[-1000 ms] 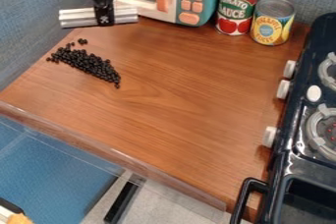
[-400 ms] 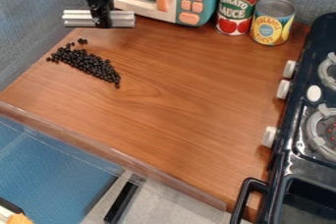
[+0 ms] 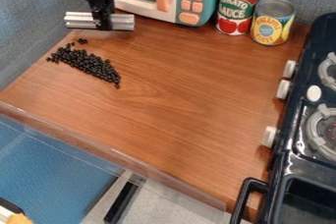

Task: Sweep into pile

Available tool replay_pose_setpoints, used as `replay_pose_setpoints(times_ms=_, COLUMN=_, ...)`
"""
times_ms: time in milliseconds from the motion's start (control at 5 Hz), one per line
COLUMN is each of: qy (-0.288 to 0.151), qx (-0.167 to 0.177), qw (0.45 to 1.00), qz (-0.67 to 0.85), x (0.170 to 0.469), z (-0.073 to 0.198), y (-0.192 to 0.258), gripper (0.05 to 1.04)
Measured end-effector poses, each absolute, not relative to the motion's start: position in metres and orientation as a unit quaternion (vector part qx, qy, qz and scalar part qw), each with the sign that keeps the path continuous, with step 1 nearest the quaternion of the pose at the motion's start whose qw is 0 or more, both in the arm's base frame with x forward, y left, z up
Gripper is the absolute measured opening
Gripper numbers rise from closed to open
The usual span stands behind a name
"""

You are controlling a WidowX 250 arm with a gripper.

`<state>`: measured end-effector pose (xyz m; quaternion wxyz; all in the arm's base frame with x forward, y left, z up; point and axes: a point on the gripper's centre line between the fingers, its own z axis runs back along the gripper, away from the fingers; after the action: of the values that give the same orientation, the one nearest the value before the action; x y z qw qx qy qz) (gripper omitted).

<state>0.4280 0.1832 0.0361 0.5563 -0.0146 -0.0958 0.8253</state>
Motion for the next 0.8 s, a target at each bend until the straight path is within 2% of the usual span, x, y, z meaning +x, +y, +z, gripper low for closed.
replay_pose_setpoints(times_ms=800, qy=-0.097, qx=0.006, qw=0.555, qz=0.826, x=0.422, z=0.018, y=0.171, gripper=0.384)
